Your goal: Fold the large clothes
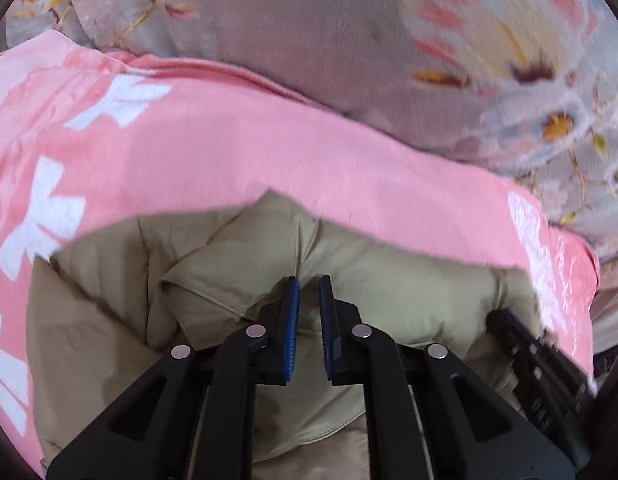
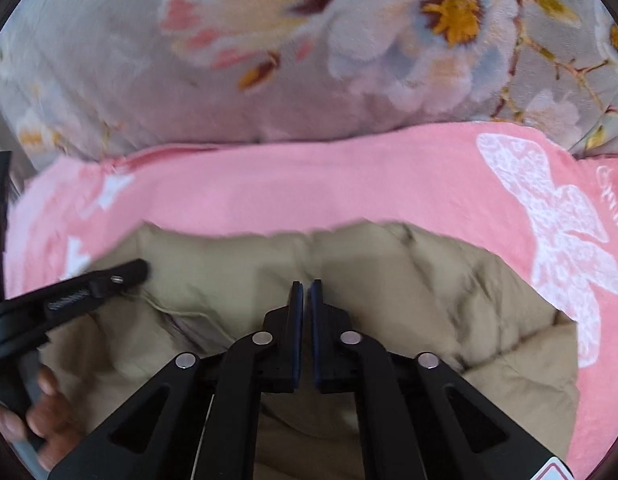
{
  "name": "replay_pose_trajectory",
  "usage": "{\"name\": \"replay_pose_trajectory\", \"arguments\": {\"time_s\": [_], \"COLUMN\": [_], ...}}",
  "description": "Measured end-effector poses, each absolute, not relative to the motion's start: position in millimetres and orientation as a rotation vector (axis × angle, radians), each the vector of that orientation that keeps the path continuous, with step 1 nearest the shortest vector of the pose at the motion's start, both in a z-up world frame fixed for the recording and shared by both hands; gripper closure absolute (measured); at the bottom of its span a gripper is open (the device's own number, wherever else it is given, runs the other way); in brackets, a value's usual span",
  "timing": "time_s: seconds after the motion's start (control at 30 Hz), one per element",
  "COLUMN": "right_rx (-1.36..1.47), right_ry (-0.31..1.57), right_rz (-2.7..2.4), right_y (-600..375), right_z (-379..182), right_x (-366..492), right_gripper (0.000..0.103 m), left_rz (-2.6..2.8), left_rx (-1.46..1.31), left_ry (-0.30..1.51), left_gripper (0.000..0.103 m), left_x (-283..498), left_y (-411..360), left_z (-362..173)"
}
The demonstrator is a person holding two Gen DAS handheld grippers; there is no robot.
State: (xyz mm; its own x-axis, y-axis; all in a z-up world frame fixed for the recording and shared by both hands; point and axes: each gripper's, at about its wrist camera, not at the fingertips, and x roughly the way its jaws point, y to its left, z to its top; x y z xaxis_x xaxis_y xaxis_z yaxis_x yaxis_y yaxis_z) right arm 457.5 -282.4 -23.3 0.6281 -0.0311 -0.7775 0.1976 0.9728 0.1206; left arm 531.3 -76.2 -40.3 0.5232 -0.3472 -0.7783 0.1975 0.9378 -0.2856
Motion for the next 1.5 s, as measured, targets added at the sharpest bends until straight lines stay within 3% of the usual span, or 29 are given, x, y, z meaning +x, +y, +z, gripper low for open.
{"name": "replay_pose_trajectory", "arguments": {"time_s": [0.37,1.5], "right_rx": [0.237,0.251], "right_ry": [0.883,0.877], "right_rz": [-0.159,-0.153], "right_y": [-291.0,-292.9], "right_z": [-52.2,-55.6], "right_x": [455.9,459.2], "right_gripper": [0.103,0.103], "left_rz": [-0.306,-0.228], "left_rx": [-0.058,0.089], "left_ry": [0.882,0.856], "left_gripper": [0.094,0.095], "left_x": [517.1,518.1], "left_y": [-88.8,-109.0], "left_z": [-66.3,-74.5]}}
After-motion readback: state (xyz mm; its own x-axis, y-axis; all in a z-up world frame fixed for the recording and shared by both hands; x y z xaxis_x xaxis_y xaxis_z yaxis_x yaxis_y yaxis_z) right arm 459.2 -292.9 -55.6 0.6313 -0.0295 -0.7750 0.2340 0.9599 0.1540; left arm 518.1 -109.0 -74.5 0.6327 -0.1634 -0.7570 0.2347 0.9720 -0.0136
